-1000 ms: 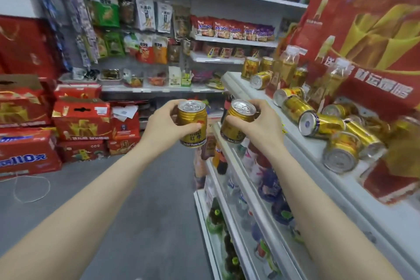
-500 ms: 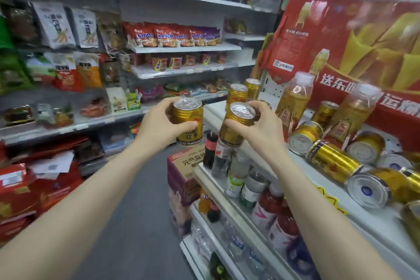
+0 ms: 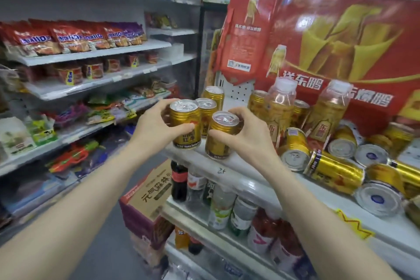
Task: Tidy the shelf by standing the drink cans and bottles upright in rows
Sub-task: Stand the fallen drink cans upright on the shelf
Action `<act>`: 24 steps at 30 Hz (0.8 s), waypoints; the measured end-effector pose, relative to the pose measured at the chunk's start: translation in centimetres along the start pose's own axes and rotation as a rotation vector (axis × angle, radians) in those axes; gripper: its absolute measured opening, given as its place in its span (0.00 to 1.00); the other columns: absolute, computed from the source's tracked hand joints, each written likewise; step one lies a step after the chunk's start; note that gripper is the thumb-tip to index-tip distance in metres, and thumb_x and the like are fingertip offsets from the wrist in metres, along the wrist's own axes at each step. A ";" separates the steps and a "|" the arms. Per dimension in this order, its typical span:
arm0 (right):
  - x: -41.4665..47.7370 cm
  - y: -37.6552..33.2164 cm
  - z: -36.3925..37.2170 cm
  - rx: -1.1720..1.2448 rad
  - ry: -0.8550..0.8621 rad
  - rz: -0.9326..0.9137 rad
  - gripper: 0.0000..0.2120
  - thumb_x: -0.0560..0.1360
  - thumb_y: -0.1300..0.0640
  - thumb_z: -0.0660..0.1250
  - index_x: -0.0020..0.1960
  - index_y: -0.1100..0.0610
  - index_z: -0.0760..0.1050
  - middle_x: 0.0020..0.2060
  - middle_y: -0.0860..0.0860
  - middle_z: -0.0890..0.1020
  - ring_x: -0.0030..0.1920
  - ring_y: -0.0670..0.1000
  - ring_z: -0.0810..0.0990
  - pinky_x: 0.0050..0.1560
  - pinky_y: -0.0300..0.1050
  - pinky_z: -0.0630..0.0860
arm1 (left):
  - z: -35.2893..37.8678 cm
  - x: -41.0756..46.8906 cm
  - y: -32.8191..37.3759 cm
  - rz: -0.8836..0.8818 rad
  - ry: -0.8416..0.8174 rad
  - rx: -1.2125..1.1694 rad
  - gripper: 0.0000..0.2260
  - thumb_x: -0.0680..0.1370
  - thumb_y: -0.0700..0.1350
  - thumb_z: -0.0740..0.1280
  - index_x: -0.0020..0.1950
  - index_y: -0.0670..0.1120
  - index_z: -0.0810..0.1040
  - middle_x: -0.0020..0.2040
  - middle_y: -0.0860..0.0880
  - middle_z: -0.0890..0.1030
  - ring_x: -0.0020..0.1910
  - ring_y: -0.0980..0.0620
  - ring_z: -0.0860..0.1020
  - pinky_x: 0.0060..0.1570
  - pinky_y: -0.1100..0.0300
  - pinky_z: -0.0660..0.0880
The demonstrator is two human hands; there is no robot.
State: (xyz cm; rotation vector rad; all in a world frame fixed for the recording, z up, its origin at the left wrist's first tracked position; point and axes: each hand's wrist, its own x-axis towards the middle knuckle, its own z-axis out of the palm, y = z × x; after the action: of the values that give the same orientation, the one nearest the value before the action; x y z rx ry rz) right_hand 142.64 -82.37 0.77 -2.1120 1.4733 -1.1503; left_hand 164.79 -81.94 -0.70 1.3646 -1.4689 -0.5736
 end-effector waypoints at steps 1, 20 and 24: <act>0.1 -0.3 0.2 -0.019 0.004 0.010 0.24 0.66 0.42 0.78 0.57 0.48 0.75 0.48 0.40 0.82 0.48 0.37 0.78 0.48 0.35 0.75 | -0.1 0.5 -0.3 0.009 -0.025 -0.002 0.28 0.66 0.51 0.80 0.63 0.56 0.75 0.58 0.56 0.81 0.57 0.57 0.79 0.60 0.50 0.77; 7.3 -0.1 6.1 -0.628 0.127 0.364 0.27 0.79 0.46 0.65 0.69 0.63 0.65 0.65 0.62 0.70 0.64 0.61 0.71 0.59 0.52 0.70 | -1.5 5.1 -4.2 0.104 -0.350 -0.121 0.29 0.65 0.49 0.81 0.64 0.57 0.75 0.56 0.59 0.82 0.55 0.58 0.80 0.58 0.50 0.78; 7.6 0.0 6.1 -0.671 0.095 0.380 0.27 0.80 0.48 0.65 0.71 0.63 0.63 0.66 0.62 0.70 0.65 0.61 0.71 0.61 0.53 0.71 | -1.5 4.9 -4.5 0.107 -0.371 -0.159 0.32 0.63 0.54 0.80 0.65 0.58 0.74 0.57 0.58 0.82 0.56 0.58 0.80 0.58 0.50 0.78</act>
State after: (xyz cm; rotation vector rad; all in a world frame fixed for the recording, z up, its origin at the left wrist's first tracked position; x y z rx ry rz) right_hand 148.36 -90.28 0.26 -2.0102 2.4342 -0.6732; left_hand 168.90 -87.21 -2.31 1.0860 -1.7388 -0.8894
